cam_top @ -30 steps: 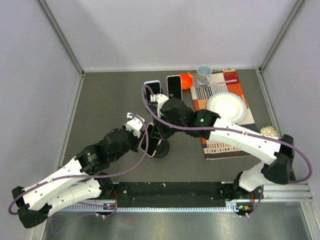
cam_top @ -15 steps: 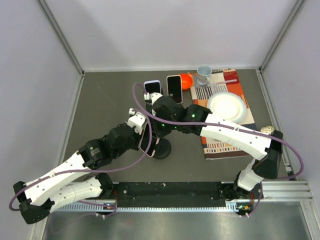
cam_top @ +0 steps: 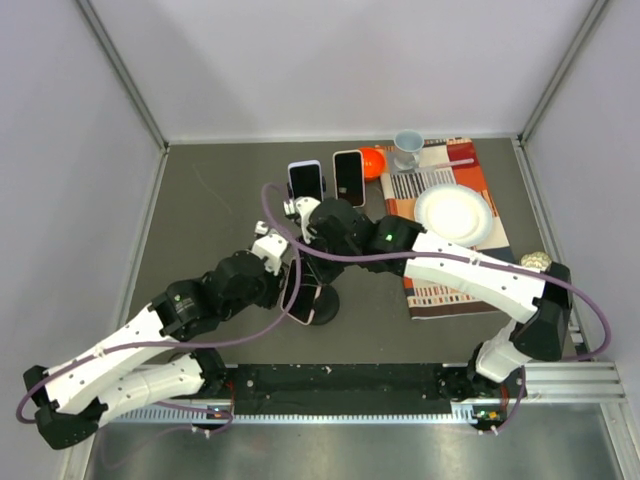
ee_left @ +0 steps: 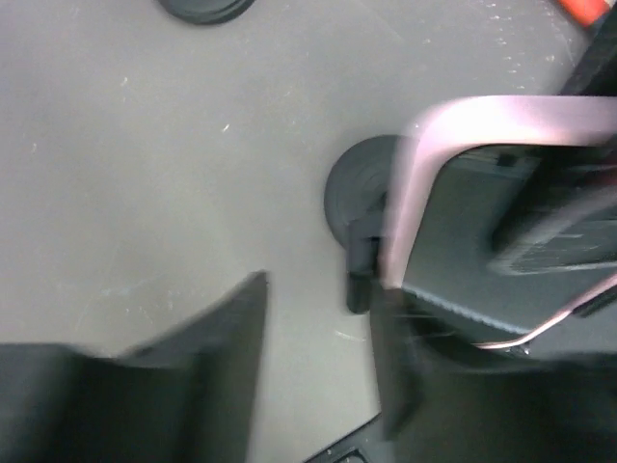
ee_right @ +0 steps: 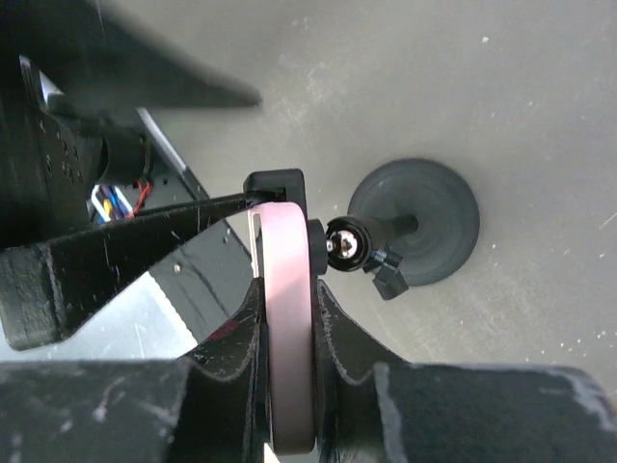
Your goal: Place the phone on the phone stand
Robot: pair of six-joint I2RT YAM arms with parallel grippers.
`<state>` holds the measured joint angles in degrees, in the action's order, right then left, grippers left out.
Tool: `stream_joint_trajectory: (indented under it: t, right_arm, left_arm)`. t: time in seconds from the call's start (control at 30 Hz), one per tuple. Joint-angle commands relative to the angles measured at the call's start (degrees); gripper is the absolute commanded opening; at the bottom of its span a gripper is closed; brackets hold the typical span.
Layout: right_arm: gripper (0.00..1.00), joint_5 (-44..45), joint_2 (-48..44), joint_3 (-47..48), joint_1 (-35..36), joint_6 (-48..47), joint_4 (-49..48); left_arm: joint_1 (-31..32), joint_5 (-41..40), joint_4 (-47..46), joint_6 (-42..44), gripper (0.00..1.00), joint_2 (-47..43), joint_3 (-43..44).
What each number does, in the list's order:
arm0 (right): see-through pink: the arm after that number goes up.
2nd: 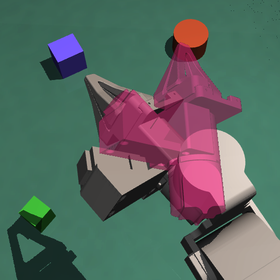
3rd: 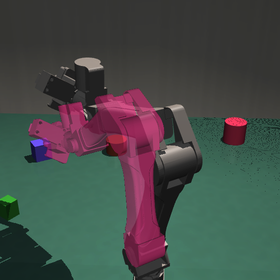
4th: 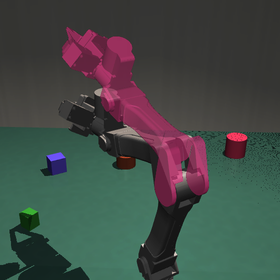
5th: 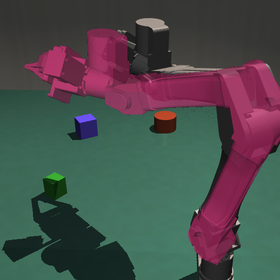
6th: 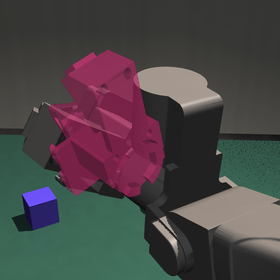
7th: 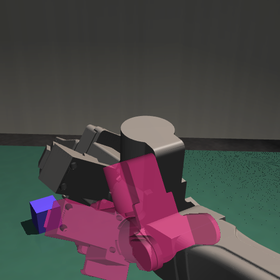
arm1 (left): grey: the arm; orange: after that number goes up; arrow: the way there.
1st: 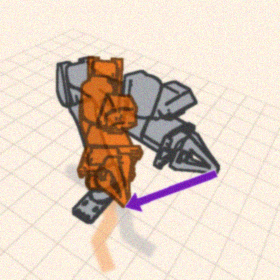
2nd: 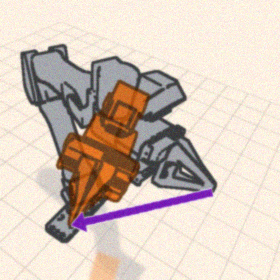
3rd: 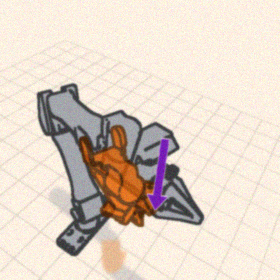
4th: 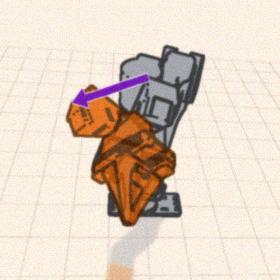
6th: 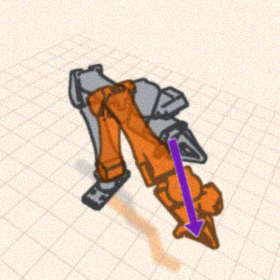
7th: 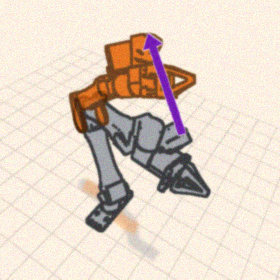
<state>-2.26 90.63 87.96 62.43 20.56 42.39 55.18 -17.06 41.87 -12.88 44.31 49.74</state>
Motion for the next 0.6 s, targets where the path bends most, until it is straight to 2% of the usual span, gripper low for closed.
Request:
stream_joint_trajectory:
  t: [0.0, 0.07, 0.23, 0.27, 0.3, 0.37, 0.57]
  right_arm:
    - [0.0, 19.94, 4.56, -7.19, -6.1, -10.97, 11.06]
    - [0.0, 18.01, 4.03, -8.24, -6.62, -11.59, 10.0]
    - [0.0, 11.85, 1.66, -11.14, -8.73, -12.91, 6.92]
    - [0.0, 10.02, 1.31, -11.41, -9.52, -13.26, 6.65]
    - [0.0, 9.21, 1.22, -11.67, -9.87, -13.96, 6.39]
    - [0.0, 8.85, 1.22, -11.68, -10.66, -14.31, 6.3]
    - [0.0, 4.31, 2.09, -11.06, -11.11, -17.04, 5.42]
  left_arm:
    - [1.07, 7.83, -1.96, 0.13, 0.71, -6.96, 6.95]
    - [1.07, 5.47, 0.05, -0.12, 0.83, -8.53, 7.56]
    - [1.07, -0.77, 3.31, -1.0, 0.82, -11.96, 10.29]
    - [1.07, -1.39, 3.31, -1.18, 0.81, -12.32, 10.38]
    - [1.16, -2.62, 3.31, -2.66, 0.74, -12.76, 10.56]
    - [1.07, -5.17, 2.35, -4.86, 0.72, -14.51, 10.56]
    - [1.07, -0.35, 0.4, -4.08, 0.85, -14.44, 11.61]
